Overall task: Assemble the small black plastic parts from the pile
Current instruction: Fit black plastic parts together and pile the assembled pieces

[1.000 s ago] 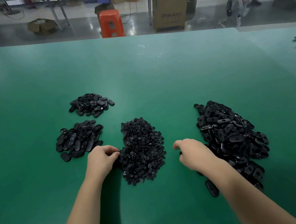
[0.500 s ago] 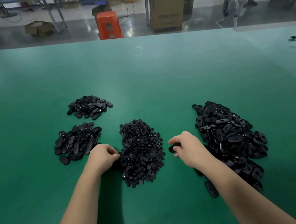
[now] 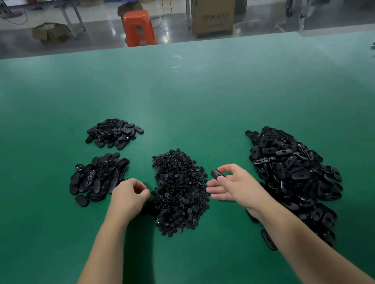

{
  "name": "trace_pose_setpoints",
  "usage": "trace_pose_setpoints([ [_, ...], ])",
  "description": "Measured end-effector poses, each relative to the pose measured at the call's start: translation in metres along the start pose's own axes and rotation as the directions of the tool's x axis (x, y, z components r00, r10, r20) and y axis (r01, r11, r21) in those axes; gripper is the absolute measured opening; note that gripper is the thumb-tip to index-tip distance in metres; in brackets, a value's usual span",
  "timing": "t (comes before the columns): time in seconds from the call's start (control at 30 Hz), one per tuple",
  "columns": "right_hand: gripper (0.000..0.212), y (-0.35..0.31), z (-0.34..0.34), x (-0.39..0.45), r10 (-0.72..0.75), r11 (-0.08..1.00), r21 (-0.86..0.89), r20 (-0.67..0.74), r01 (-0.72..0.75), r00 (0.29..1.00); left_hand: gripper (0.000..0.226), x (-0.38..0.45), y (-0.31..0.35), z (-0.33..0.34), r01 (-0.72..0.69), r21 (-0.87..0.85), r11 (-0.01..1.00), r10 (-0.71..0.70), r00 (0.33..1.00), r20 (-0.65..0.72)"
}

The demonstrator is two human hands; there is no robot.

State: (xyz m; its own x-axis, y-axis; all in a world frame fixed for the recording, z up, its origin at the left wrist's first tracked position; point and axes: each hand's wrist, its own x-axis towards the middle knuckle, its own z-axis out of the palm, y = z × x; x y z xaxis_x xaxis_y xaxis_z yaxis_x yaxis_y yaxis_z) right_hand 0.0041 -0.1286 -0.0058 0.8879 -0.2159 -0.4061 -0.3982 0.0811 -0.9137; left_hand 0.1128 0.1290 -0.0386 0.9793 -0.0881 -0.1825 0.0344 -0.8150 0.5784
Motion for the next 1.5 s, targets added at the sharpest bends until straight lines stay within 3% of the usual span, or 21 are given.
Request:
trace_pose_setpoints([
  [0.13,0.029,-0.003,0.003,-0.002,0.025,0.997,0.068,0.045,-0.028,0.999,0.014,-0.004,0.005,-0.003,-0.066,-0.150,0.987,0.053,0.995,-0.090],
  [0.37,0.019,-0.006,0.004,-0.004,0.025,0.978,0.203,0.061,-0.037,0.998,0.013,-0.023,0.044,0.003,-0.122,-0.543,0.831,0.130,0.991,-0.024],
  [0.43,0.018,-0.004,0.005,-0.005,0.000,0.986,0.167,0.026,-0.005,1.000,0.012,-0.030,0.055,0.010,-0.092,-0.642,0.761,0.126,0.992,0.008],
  [0.53,0.013,0.000,0.004,-0.003,-0.085,0.995,-0.055,-0.118,0.079,0.989,0.016,-0.038,0.069,0.021,-0.040,-0.731,0.681,0.134,0.988,0.071],
  [0.67,0.005,0.002,0.003,0.000,-0.128,0.992,-0.025,-0.147,0.126,0.981,0.020,-0.045,0.078,0.032,-0.008,-0.755,0.656,0.140,0.984,0.111],
  [0.9,0.030,0.004,0.007,0.001,-0.110,0.978,0.150,-0.214,0.144,0.971,0.019,-0.050,0.089,0.040,0.046,-0.809,0.586,0.095,0.988,0.125],
  [0.97,0.029,0.004,0.008,0.001,-0.120,0.974,0.168,-0.201,0.155,0.972,0.018,-0.052,0.092,0.043,0.050,-0.810,0.585,0.102,0.986,0.135],
  [1.13,0.012,0.003,0.012,-0.001,-0.133,0.963,0.209,-0.188,0.172,0.973,0.016,-0.055,0.097,0.050,0.027,-0.778,0.628,0.113,0.986,0.126],
  [1.5,0.014,0.005,0.018,-0.004,-0.192,0.966,0.147,-0.150,0.214,0.970,0.011,-0.053,0.105,0.054,-0.056,-0.650,0.758,0.104,0.994,0.036],
])
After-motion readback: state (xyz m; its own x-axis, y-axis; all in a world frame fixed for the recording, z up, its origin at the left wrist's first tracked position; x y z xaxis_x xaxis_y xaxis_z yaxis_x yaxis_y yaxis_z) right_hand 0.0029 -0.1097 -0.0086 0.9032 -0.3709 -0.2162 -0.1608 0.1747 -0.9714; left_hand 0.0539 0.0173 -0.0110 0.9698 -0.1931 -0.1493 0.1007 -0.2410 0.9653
